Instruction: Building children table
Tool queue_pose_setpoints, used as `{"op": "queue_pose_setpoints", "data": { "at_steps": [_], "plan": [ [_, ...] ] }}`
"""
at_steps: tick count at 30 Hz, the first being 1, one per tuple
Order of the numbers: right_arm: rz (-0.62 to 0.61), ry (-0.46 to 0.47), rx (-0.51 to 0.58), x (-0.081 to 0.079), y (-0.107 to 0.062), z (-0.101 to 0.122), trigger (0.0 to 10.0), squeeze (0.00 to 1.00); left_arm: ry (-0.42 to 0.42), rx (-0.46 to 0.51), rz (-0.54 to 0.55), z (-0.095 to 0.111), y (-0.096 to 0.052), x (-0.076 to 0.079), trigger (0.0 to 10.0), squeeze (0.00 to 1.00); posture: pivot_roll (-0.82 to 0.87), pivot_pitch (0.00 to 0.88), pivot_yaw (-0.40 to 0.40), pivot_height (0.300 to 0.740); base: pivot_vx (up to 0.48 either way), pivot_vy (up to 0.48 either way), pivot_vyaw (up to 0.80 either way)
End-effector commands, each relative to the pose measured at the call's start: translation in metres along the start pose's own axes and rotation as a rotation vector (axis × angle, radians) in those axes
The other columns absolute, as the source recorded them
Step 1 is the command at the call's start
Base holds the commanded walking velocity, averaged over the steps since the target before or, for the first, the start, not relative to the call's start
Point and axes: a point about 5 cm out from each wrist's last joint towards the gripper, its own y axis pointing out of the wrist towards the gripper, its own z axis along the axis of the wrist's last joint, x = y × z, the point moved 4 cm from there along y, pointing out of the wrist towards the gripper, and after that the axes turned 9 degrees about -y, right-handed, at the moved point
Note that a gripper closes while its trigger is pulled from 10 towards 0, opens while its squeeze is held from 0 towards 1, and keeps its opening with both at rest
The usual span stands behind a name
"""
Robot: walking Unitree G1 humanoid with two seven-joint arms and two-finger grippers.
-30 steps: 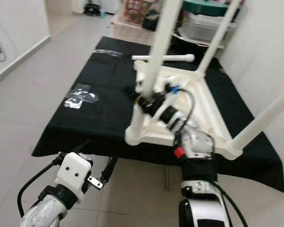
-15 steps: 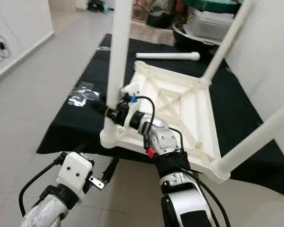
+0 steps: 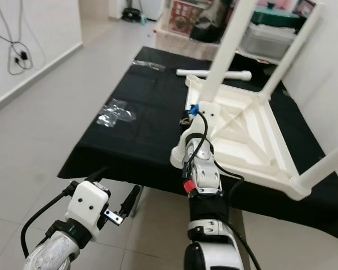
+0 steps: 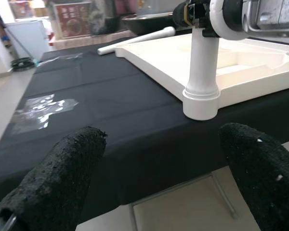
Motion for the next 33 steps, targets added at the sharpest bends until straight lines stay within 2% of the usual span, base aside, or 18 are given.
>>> {"op": "queue_pose_setpoints", "data": {
  "at_steps": [1, 5, 6, 10, 11, 12, 14, 16, 17, 18, 21, 23, 24, 25, 27, 29, 31, 33],
  "plan": [
    [-0.070, -0.005, -0.035, 0.010, -0.002, -0.007, 0.0, 0.00, -0.003, -0.012, -0.012, -0.004, 0.000, 0.003, 10.0, 0.00, 0.13, 0.054, -0.164, 0.740, 0.000, 0.000, 0.00],
    [-0.096, 0.001, -0.060, 0.007, -0.007, -0.011, 0.0, 0.00, -0.003, -0.011, -0.011, -0.003, 0.000, 0.003, 10.0, 0.00, 0.13, 0.055, -0.165, 0.740, 0.000, 0.000, 0.00],
    [-0.022, 0.046, -0.044, -0.010, -0.009, -0.009, 10.0, 1.00, -0.003, -0.011, -0.011, -0.003, 0.000, 0.004, 10.0, 0.00, 0.13, 0.056, -0.165, 0.740, 0.000, 0.000, 0.00],
    [0.036, 0.050, 0.009, -0.021, -0.008, 0.001, 10.0, 1.00, -0.003, -0.010, -0.010, -0.002, 0.000, 0.004, 10.0, 0.00, 0.13, 0.055, -0.164, 0.740, 0.000, 0.000, 0.00],
    [0.058, 0.055, 0.053, -0.018, -0.002, 0.009, 10.0, 0.00, -0.003, -0.010, -0.010, -0.002, 0.000, 0.004, 10.0, 0.00, 0.13, 0.057, -0.166, 0.740, 0.000, 0.000, 0.00],
    [0.058, 0.055, 0.053, -0.018, -0.002, 0.009, 10.0, 0.00, -0.003, -0.010, -0.010, -0.002, 0.000, 0.004, 10.0, 0.00, 0.13, 0.057, -0.166, 0.740, 0.000, 0.000, 0.00],
    [0.062, 0.077, 0.135, 0.001, 0.011, 0.027, 10.0, 0.00, -0.003, -0.008, -0.011, -0.001, 0.001, 0.004, 10.0, 0.00, 0.13, 0.060, -0.166, 0.740, 0.000, 0.000, 0.00],
    [0.063, 0.089, 0.164, 0.009, 0.015, 0.034, 10.0, 0.00, -0.002, -0.008, -0.012, -0.001, 0.001, 0.004, 10.0, 0.00, 0.13, 0.061, -0.167, 0.740, 0.000, 0.000, 0.00],
    [0.145, 0.121, 0.171, 0.007, 0.019, 0.038, 10.0, 0.00, -0.003, -0.008, -0.012, -0.001, 0.001, 0.004, 10.0, 0.00, 0.12, 0.063, -0.166, 0.740, 0.000, 0.000, 0.00],
    [0.145, 0.121, 0.171, 0.007, 0.019, 0.038, 10.0, 0.00, -0.003, -0.008, -0.012, -0.001, 0.001, 0.004, 10.0, 0.00, 0.12, 0.063, -0.166, 0.740, 0.000, 0.000, 0.00],
    [0.507, 0.204, 0.167, -0.015, 0.016, 0.045, 10.0, 0.00, -0.005, -0.007, -0.012, -0.001, 0.002, 0.003, 10.0, 0.00, 0.12, 0.072, -0.163, 0.740, 0.000, 0.000, 0.00],
    [0.566, 0.208, 0.178, -0.018, 0.014, 0.048, 10.0, 0.00, -0.005, -0.007, -0.011, -0.001, 0.002, 0.003, 10.0, 0.00, 0.12, 0.072, -0.163, 0.740, 0.000, 0.000, 0.00],
    [0.726, 0.200, 0.171, -0.029, 0.004, 0.049, 10.0, 0.00, -0.005, -0.007, -0.010, -0.001, 0.002, 0.003, 10.0, 0.00, 0.12, 0.073, -0.161, 0.740, 0.000, 0.000, 0.00],
    [0.726, 0.200, 0.171, -0.029, 0.004, 0.049, 10.0, 0.00, -0.005, -0.007, -0.010, -0.001, 0.002, 0.003, 10.0, 0.00, 0.12, 0.073, -0.161, 0.740, 0.000, 0.000, 0.00],
    [1.066, 0.158, 0.133, -0.052, -0.026, 0.044, 10.0, 0.00, -0.003, -0.007, -0.009, -0.001, 0.002, 0.002, 10.0, 0.00, 0.12, 0.076, -0.164, 0.740, 0.000, 0.000, 0.00],
    [1.066, 0.158, 0.133, -0.052, -0.026, 0.044, 10.0, 0.00, -0.003, -0.007, -0.009, -0.001, 0.002, 0.002, 10.0, 0.00, 0.12, 0.076, -0.164, 0.740, 0.000, 0.000, 0.00],
    [1.430, 0.031, 0.091, -0.072, -0.063, 0.023, 10.0, 0.00, -0.002, -0.004, -0.006, 0.000, 0.002, 0.002, 10.0, 0.00, 0.13, 0.077, -0.165, 0.740, 0.000, 0.000, 0.00],
    [1.466, 0.015, 0.086, -0.074, -0.066, 0.019, 10.0, 0.00, -0.002, -0.003, -0.005, 0.000, 0.002, 0.002, 10.0, 0.00, 0.13, 0.077, -0.165, 0.740, 0.000, 0.000, 0.00]
  ]
}}
